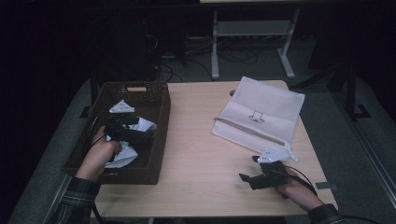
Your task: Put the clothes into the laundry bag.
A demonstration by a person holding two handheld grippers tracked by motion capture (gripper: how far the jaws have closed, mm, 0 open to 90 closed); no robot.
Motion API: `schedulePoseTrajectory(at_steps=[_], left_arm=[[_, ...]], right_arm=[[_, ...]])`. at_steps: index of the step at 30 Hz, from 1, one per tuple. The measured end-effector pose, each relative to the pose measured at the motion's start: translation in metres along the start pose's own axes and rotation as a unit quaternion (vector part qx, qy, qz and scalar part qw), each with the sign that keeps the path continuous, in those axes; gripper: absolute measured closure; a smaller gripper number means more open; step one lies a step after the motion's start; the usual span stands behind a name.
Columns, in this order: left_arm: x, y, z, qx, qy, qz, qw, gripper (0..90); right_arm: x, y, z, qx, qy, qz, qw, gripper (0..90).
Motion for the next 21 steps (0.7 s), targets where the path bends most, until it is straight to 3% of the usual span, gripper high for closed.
schedulePoseTrajectory(at_steps=[13, 21], left_arm=[[-0.049, -0.003, -0.028, -0.022, -0.047, 0.049, 0.9975, 15.7], [-0.073, 0.003, -0.042, -0.036, -0.075, 0.062, 0.9947, 15.7]], right_arm=[[0.0, 0.001, 0.0, -0.001, 0.0, 0.001, 1.0, 13.4], [0.0, 0.001, 0.0, -0.002, 0.0, 0.003, 1.0, 13.4]])
Point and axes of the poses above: each handheld gripper's, and its own axes: y roughly forward along the jaws, z roughly out of its top, x roughly to its right, the point moved 7 cm from there along y, roughly forward along the jaws, and after that the axes turned 14 degrees about -x, right-handed, at the moved point
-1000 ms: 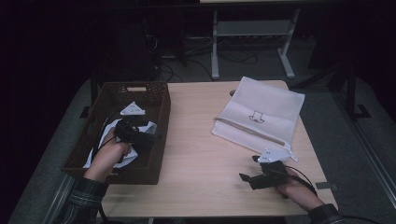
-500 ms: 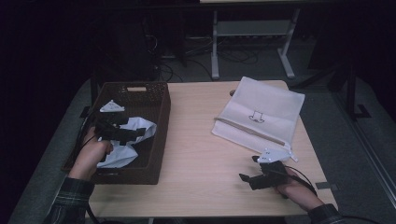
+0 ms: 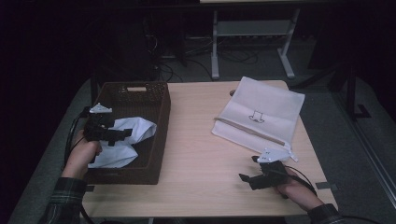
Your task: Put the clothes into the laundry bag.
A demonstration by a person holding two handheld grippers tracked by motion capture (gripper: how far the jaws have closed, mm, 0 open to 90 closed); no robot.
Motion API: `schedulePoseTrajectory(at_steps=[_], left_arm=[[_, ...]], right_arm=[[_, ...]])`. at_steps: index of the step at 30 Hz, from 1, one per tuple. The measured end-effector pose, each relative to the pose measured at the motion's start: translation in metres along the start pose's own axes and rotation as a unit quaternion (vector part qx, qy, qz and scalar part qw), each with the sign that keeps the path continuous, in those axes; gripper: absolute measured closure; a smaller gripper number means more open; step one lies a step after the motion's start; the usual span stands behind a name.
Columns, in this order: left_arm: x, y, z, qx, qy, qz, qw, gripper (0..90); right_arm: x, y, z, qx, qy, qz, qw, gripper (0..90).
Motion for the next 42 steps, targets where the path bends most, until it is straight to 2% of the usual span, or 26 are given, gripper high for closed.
schedulePoseTrajectory(at_steps=[2, 10, 14, 21, 24, 27, 28, 30, 31, 33, 39, 42], left_arm=[[-0.007, 0.003, -0.003, -0.008, -0.006, 0.006, 0.9999, 15.7], [-0.026, 0.014, -0.013, -0.035, -0.005, 0.039, 0.9986, 15.7], [-0.036, 0.023, -0.018, -0.048, 0.0, 0.047, 0.9978, 15.7], [-0.04, 0.033, -0.022, -0.054, 0.013, 0.033, 0.9979, 14.0], [-0.041, 0.037, -0.025, -0.061, 0.019, 0.02, 0.9978, 13.6], [-0.042, 0.043, -0.03, -0.077, 0.023, 0.014, 0.9967, 13.6], [-0.043, 0.046, -0.033, -0.089, 0.027, 0.018, 0.9955, 13.6], [-0.043, 0.053, -0.036, -0.116, 0.037, 0.041, 0.9918, 13.8], [-0.042, 0.055, -0.037, -0.122, 0.039, 0.041, 0.991, 13.8], [-0.039, 0.056, -0.035, -0.123, 0.042, 0.033, 0.991, 13.8], [-0.041, 0.061, -0.038, -0.138, 0.018, 0.015, 0.9902, 13.7], [-0.038, 0.066, -0.04, -0.154, 0.026, 0.019, 0.9875, 12.3]], right_arm=[[0.0, 0.0, 0.0, 0.0, -0.002, 0.0, 1.0, 13.4], [0.0, 0.001, 0.0, -0.001, -0.001, 0.001, 1.0, 13.4], [0.0, 0.001, 0.0, -0.002, -0.003, 0.002, 1.0, 13.4], [0.0, 0.001, 0.0, -0.003, 0.0, 0.002, 1.0, 13.4], [0.0, 0.001, 0.0, -0.004, 0.0, 0.004, 1.0, 13.4], [-0.001, 0.001, 0.0, -0.004, -0.001, 0.005, 1.0, 13.4], [0.0, 0.001, 0.0, -0.005, 0.0, 0.004, 1.0, 13.4], [0.0, 0.001, -0.001, -0.004, 0.0, 0.005, 1.0, 13.4], [0.0, 0.001, -0.001, -0.005, 0.0, 0.004, 1.0, 13.4], [-0.001, 0.001, -0.001, -0.005, -0.001, 0.005, 1.0, 13.4], [-0.001, 0.001, -0.001, -0.005, -0.002, 0.005, 1.0, 13.4], [-0.001, 0.001, -0.001, -0.006, -0.004, 0.006, 1.0, 13.3]])
Point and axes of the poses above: each handheld gripper's, and its own axes: y roughly forward along the jaws, z roughly out of its top, x roughly to its right, the point moved 7 cm from there along y, roughly forward along the jaws, and after that the axes turned 14 degrees about -x, right-handed, at the moved point
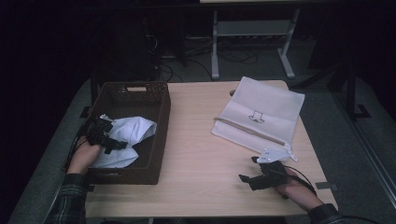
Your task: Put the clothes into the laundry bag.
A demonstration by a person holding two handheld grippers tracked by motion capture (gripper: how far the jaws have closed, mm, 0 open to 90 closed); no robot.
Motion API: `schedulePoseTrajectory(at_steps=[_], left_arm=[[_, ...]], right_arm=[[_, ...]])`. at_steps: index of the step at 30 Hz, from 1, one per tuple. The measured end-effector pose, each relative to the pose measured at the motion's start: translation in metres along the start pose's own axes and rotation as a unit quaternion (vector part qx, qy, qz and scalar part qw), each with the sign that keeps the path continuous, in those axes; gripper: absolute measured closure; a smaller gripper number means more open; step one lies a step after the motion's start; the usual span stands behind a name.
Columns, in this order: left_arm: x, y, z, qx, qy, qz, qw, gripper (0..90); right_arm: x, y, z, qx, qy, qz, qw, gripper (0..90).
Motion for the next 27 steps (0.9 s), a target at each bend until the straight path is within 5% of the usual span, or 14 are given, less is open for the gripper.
schedulePoseTrajectory(at_steps=[9, 14, 19, 27], left_arm=[[0.003, 0.009, -0.002, -0.032, 0.005, 0.018, 0.9993, 8.0], [0.003, 0.012, -0.002, -0.036, -0.009, 0.001, 0.9993, 6.9], [0.004, 0.017, -0.008, -0.068, -0.022, -0.031, 0.997, 5.5], [0.006, 0.012, -0.008, -0.072, -0.022, -0.032, 0.9966, 22.3]], right_arm=[[0.0, 0.0, -0.001, -0.001, 0.001, 0.0, 1.0, 13.4], [0.0, -0.001, -0.003, -0.002, 0.002, -0.002, 1.0, 13.4], [0.0, -0.001, -0.004, -0.004, 0.003, -0.003, 1.0, 13.3], [0.001, 0.0, -0.005, -0.004, 0.002, -0.005, 1.0, 13.3]])
Point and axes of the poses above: each handheld gripper's, and its own axes: y roughly forward along the jaws, z roughly out of its top, x roughly to its right, the point moved 7 cm from there along y, roughly forward along the jaws, and after that the axes turned 14 degrees about -x, right-handed, at the moved point
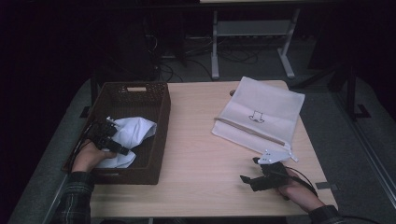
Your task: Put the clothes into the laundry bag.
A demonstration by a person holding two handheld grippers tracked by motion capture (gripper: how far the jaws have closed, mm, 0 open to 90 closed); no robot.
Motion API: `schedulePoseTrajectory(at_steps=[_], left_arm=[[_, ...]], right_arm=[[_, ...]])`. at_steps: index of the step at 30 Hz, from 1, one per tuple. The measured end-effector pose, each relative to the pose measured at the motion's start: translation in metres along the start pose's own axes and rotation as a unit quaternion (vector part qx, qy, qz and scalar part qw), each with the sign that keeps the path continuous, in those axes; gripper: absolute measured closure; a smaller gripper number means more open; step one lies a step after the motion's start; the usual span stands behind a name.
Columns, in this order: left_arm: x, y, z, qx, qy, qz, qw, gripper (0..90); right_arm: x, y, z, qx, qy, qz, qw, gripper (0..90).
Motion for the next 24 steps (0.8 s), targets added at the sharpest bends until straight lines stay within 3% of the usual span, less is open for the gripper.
schedulePoseTrajectory(at_steps=[8, 11, 18, 24], left_arm=[[0.002, -0.008, -0.001, 0.013, -0.001, -0.005, 0.9999, 55.7], [0.003, -0.01, -0.001, 0.014, -0.003, -0.01, 0.9999, 63.8], [0.004, -0.016, 0.0, 0.025, 0.002, -0.018, 0.9995, 66.7], [0.005, -0.025, 0.003, 0.05, 0.002, -0.039, 0.998, 67.0]], right_arm=[[-0.001, 0.0, 0.0, -0.002, -0.003, 0.001, 1.0, 13.4], [-0.001, 0.001, 0.0, -0.003, -0.003, 0.001, 1.0, 13.4], [0.0, 0.0, 0.0, -0.002, -0.003, 0.001, 1.0, 13.4], [0.001, 0.0, 0.0, -0.001, 0.0, 0.001, 1.0, 13.3]])
Point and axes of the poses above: each handheld gripper's, and its own axes: y roughly forward along the jaws, z roughly out of its top, x roughly to its right, the point moved 7 cm from there along y, roughly forward along the jaws, and after that the axes turned 14 degrees about -x, right-handed, at the moved point
